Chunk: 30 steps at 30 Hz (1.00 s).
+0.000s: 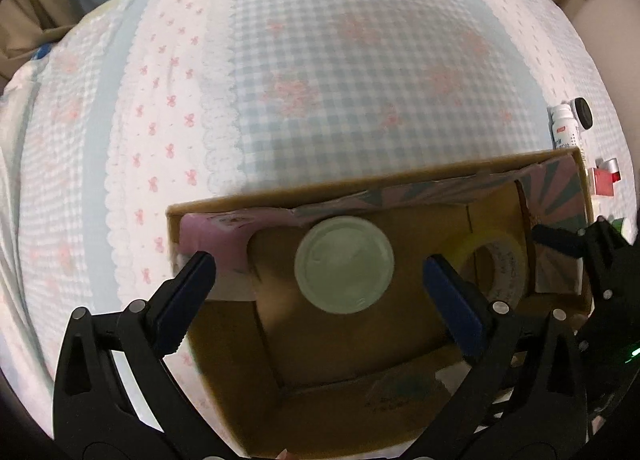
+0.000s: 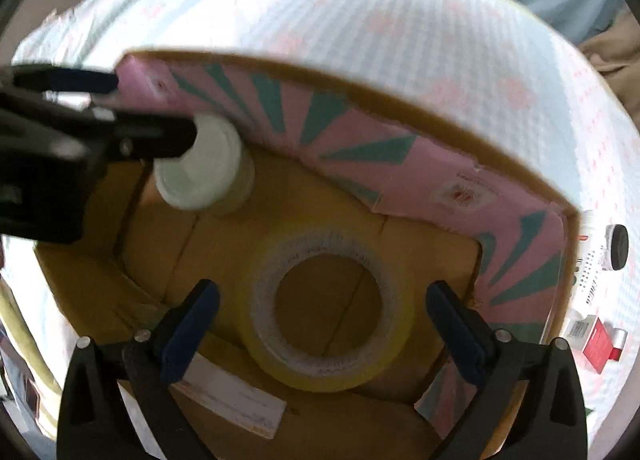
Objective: Organize rigid objects
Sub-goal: 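Open both tools to drop the jar and tape into the box, then move both tools back toward the remaining items on the bed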
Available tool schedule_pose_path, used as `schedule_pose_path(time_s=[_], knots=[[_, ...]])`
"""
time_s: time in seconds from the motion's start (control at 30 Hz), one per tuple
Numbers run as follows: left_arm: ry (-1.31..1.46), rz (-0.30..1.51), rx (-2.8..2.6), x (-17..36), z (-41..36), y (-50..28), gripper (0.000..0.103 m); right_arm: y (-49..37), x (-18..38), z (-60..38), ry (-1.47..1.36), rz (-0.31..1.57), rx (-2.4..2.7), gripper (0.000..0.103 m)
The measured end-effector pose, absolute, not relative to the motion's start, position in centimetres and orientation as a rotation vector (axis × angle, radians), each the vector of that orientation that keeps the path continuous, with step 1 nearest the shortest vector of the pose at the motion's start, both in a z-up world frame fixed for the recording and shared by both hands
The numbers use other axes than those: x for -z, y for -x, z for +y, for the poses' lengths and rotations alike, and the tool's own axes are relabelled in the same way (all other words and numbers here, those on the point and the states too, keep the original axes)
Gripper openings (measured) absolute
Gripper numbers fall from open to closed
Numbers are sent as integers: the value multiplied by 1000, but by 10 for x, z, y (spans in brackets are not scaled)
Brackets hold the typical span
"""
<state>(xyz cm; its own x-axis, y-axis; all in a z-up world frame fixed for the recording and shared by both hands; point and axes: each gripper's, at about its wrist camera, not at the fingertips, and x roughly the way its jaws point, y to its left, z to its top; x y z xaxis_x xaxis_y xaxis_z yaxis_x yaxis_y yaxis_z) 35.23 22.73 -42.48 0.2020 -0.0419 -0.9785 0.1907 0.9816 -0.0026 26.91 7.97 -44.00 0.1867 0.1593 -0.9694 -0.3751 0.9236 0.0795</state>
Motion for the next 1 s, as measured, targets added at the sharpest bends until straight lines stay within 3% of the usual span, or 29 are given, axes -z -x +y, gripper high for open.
schedule_pose_path(time_s=[0.43,1.0], knots=[[-99,1276,128,375,244,-310,103,-239,392,65,128,1244,-319,103],[-37,1060,79,228,250,-192,103,-159,226,57,116,1056,-234,103]])
